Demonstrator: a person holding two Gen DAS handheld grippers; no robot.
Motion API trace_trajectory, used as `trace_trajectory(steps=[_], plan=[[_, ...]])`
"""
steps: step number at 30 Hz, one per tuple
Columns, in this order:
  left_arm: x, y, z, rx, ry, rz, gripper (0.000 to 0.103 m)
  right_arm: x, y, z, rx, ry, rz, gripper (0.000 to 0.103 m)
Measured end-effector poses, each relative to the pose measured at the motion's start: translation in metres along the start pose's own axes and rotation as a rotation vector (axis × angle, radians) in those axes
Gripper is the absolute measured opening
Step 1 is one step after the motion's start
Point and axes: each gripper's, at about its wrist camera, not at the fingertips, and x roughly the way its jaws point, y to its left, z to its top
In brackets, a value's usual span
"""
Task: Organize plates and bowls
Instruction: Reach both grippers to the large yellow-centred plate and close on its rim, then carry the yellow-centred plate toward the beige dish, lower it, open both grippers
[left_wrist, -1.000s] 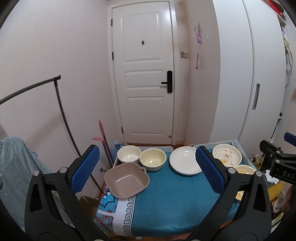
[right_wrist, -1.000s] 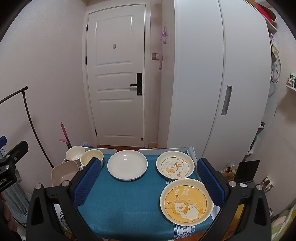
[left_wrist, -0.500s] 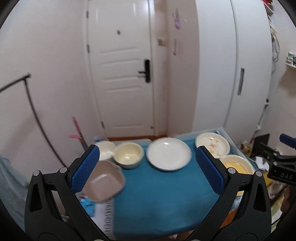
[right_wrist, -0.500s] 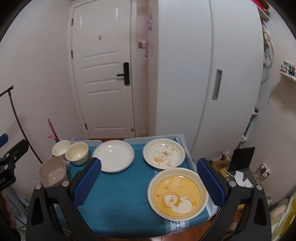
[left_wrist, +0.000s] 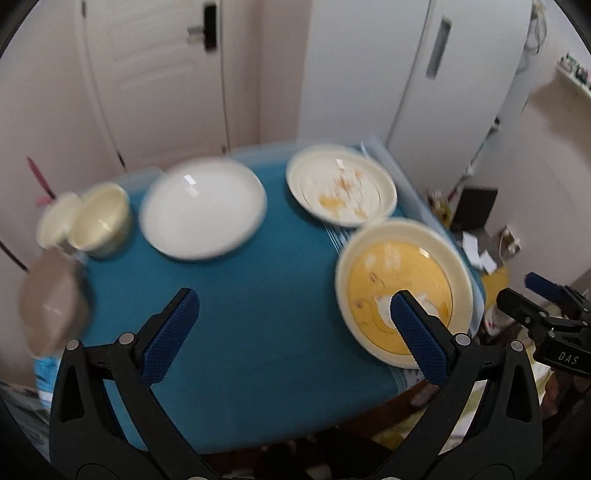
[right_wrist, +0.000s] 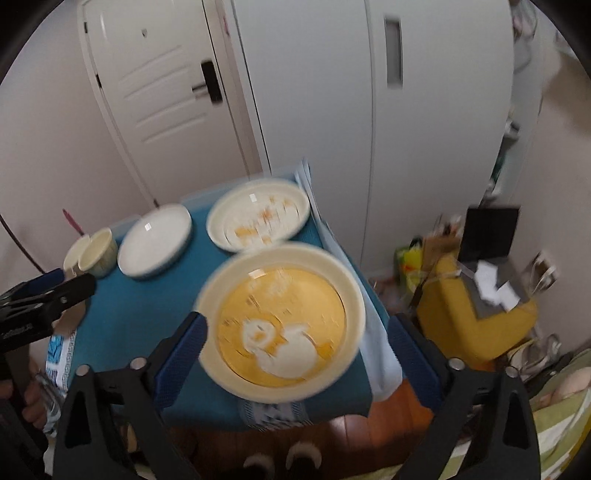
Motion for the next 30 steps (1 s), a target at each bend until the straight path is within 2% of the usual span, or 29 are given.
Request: trace_trajectory(steps=[5, 9, 11, 16, 17, 20, 22, 23, 26, 30], plan=[[0.057, -0.022, -0.009, -0.026, 0.109, -0.01, 0.098, 0.047, -0.039, -0.007, 0.006, 0.134, 0.095, 0.069], [0.094, -0.033, -0.016, -0.033, 0.187, -0.015, 0.079, 0.073, -0.057, -0.006, -0.007, 0.185, 0.159, 0.058], [0.107, -0.035, -0.018, -0.049, 0.215, -0.029, 0.074, 0.084, -0.064, -0.003, -0.012, 0.204, 0.176, 0.056], [0.121, -0.041, -0.019, -0.069, 0.234, -0.028, 0.06, 0.102, -0.073, 0.006, -0.042, 0.21, 0.233, 0.038], [0.123, -0.042, -0.019, -0.072, 0.234, -0.026, 0.053, 0.107, -0.075, 0.009, -0.052, 0.215, 0.241, 0.032], [0.125, -0.043, -0.019, -0.082, 0.246, -0.021, 0.05, 0.117, -0.077, 0.012, -0.056, 0.222, 0.261, 0.024], [0.13, -0.044, -0.018, -0.085, 0.256, -0.019, 0.035, 0.121, -0.075, 0.015, -0.062, 0.226, 0.266, 0.019], [0.132, -0.044, -0.019, -0.089, 0.268, -0.022, 0.023, 0.121, -0.073, 0.016, -0.065, 0.225, 0.263, 0.017], [0.132, -0.041, -0.02, -0.107, 0.265, -0.037, 0.021, 0.123, -0.074, 0.017, -0.064, 0.223, 0.264, 0.012], [0.132, -0.043, -0.019, -0.113, 0.266, -0.022, 0.02, 0.125, -0.072, 0.018, -0.072, 0.23, 0.261, 0.011]])
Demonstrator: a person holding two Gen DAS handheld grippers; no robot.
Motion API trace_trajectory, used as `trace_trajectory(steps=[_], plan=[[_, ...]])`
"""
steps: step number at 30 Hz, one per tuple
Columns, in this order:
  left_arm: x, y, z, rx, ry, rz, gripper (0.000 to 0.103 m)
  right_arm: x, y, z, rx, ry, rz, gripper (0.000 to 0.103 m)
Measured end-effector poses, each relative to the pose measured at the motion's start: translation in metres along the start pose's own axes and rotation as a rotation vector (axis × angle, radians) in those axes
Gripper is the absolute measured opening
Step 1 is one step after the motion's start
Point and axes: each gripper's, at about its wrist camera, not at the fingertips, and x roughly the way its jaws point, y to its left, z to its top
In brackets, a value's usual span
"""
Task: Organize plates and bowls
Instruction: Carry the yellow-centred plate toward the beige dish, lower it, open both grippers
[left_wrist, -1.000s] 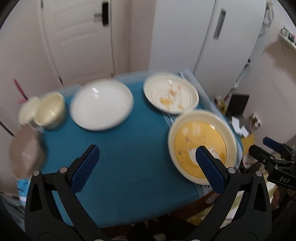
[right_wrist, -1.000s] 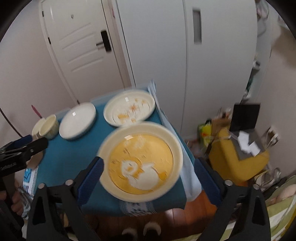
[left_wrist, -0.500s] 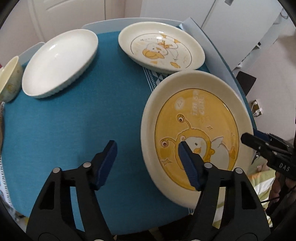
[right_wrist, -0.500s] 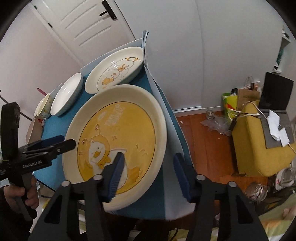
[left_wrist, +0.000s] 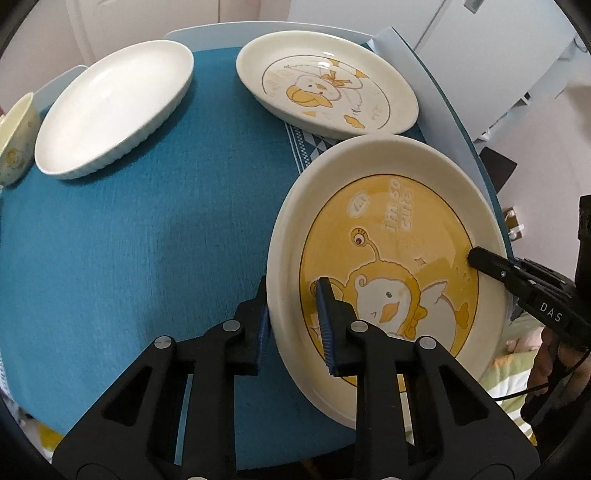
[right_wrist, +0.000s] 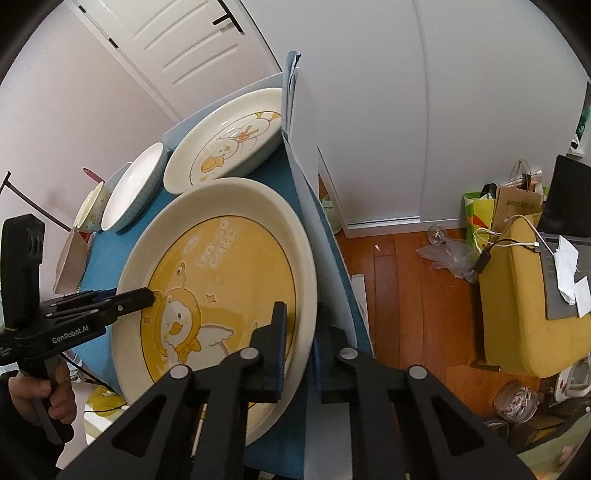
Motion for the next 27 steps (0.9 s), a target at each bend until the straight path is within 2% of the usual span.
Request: trace_trajectory(steps=[6, 17, 21, 27], plan=[[-0.003, 0.002, 0.0, -0.006, -0.001, -0.003, 0.02, 0.0, 0.0, 0.001, -0.019, 0.007, -0.001, 0.011], [-0.029, 0.023, -0.003, -0.019, -0.058, 0.002, 0.02, -0.001, 0.016, 0.004, -0.047, -0.008, -0.001, 0.012], [-0.044, 0.036, -0.005, -0.041, -0.076, -0.004, 0.02, -0.008, 0.035, 0.009, -0.071, -0.016, -0.007, 0.012], [-0.082, 0.073, -0.012, -0.096, -0.129, 0.025, 0.02, -0.012, 0.081, 0.021, -0.131, -0.029, 0.027, 0.012]])
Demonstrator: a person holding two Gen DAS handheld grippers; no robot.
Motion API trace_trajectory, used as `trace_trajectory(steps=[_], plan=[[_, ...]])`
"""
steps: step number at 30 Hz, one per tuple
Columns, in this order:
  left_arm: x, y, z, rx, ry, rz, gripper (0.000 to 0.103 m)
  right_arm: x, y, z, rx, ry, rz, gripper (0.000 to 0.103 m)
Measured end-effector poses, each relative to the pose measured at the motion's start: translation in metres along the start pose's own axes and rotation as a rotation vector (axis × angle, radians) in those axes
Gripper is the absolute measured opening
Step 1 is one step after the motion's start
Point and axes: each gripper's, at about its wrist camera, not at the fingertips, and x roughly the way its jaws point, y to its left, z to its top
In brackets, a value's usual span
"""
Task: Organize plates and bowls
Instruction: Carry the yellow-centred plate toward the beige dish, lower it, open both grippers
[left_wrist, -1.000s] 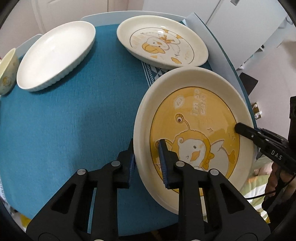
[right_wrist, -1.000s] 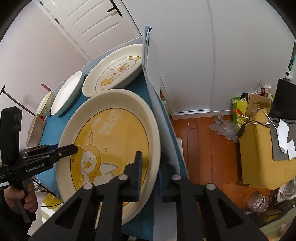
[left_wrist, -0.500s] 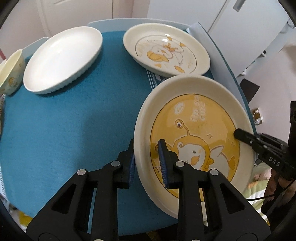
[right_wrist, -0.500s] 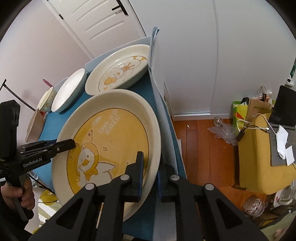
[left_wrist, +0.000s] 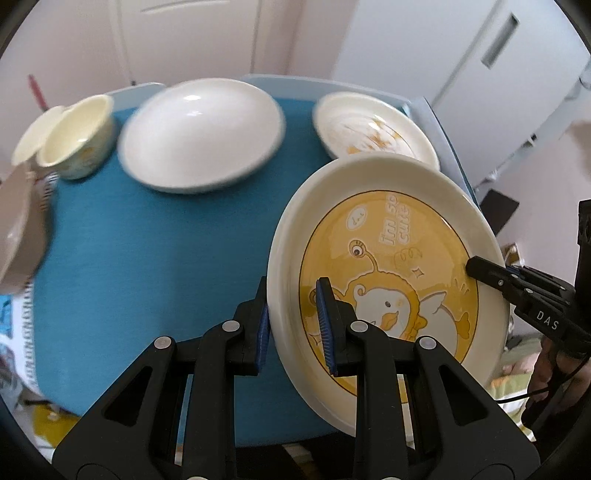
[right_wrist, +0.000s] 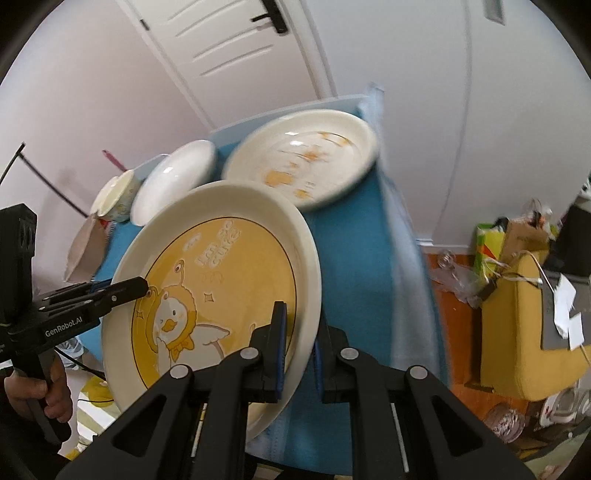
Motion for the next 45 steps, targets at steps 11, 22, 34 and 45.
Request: trace_trajectory(steps=[11, 22, 34, 45], plan=[[-0.047, 0.121, -0.021, -0.132, -0.022, 0.102, 0.02, 0.046, 0.117, 0.018, -0.124, 0.043, 0.099, 0.012], [-0.03, 0.228, -0.043, -0.195, 0.042, 0.137, 0.02, 0.117, 0.204, 0.011, -0.181, 0.143, 0.105, 0.012], [-0.014, 0.252, -0.039, -0.169, 0.041, 0.118, 0.02, 0.145, 0.217, 0.014, -0.17, 0.162, 0.056, 0.012], [-0.007, 0.248, -0.028, -0.151, 0.026, 0.138, 0.02, 0.15, 0.212, 0.008, -0.14, 0.18, 0.066, 0.012]])
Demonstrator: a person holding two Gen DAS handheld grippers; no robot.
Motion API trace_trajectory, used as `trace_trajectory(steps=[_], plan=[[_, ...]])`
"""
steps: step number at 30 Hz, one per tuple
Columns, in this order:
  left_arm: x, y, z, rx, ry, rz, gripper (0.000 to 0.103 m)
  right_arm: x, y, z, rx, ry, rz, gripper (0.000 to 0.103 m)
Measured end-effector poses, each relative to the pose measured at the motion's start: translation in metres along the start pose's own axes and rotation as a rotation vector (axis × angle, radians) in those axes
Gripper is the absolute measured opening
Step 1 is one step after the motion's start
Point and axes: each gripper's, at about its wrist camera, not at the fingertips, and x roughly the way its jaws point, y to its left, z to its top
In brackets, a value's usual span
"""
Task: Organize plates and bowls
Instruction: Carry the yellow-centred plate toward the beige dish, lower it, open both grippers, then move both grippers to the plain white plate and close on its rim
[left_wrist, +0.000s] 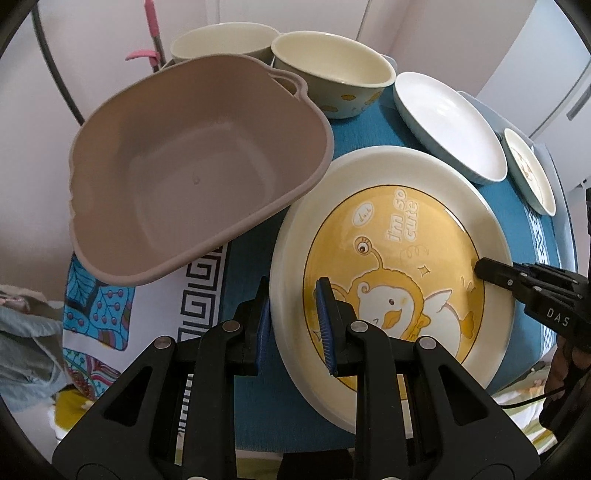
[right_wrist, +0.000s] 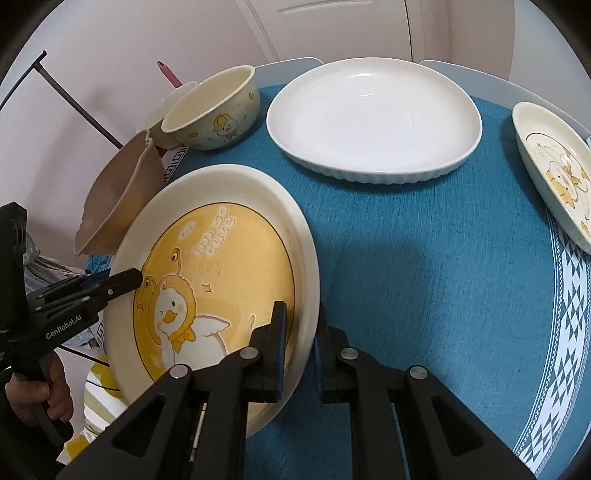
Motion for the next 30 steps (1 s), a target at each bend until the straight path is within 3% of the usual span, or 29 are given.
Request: trace_trajectory(steps=[7, 8, 10, 11, 12, 13, 14, 15, 17, 23, 28, 30], plan=[[-0.004, 0.005, -0.002, 0.005, 0.005, 0.005, 0.021, -0.001, 0.003, -0.002, 0.008, -0.007, -0.018, 0.012], [-0.005, 0.004, -0.002, 0.009, 0.007, 0.008, 0.026, -0.001, 0.003, -0.003, 0.01, -0.011, -0.021, 0.012], [-0.005, 0.0, -0.001, 0.018, 0.009, 0.018, 0.049, -0.002, 0.004, -0.004, 0.015, -0.018, -0.026, 0.012], [-0.006, -0.001, -0.002, 0.022, 0.001, 0.021, 0.068, -0.003, 0.004, -0.004, 0.017, -0.022, -0.028, 0.012], [-0.01, -0.001, -0.002, 0.023, -0.014, 0.024, 0.079, -0.004, 0.004, -0.005, 0.019, -0.03, -0.036, 0.016], [-0.012, -0.001, -0.002, 0.024, -0.026, 0.024, 0.081, -0.006, 0.004, -0.006, 0.019, -0.038, -0.051, 0.02], [-0.014, -0.002, -0.002, 0.028, -0.03, 0.022, 0.083, -0.007, 0.004, -0.006, 0.02, -0.044, -0.062, 0.035], [-0.015, -0.002, -0.002, 0.034, -0.027, 0.022, 0.084, -0.009, 0.004, -0.007, 0.02, -0.049, -0.067, 0.057], [-0.018, -0.005, -0.002, 0.052, -0.014, 0.029, 0.084, -0.015, 0.003, -0.009, 0.034, -0.062, -0.068, 0.079], [-0.058, -0.015, 0.005, 0.093, -0.059, 0.009, 0.084, -0.049, 0.001, -0.006, 0.056, -0.119, -0.123, 0.08], [-0.108, -0.031, 0.033, 0.129, -0.186, -0.022, 0.084, -0.1, 0.004, 0.008, 0.054, -0.236, -0.174, 0.082], [-0.128, -0.039, 0.048, 0.13, -0.251, -0.032, 0.09, -0.121, 0.003, 0.013, 0.056, -0.292, -0.198, 0.102]])
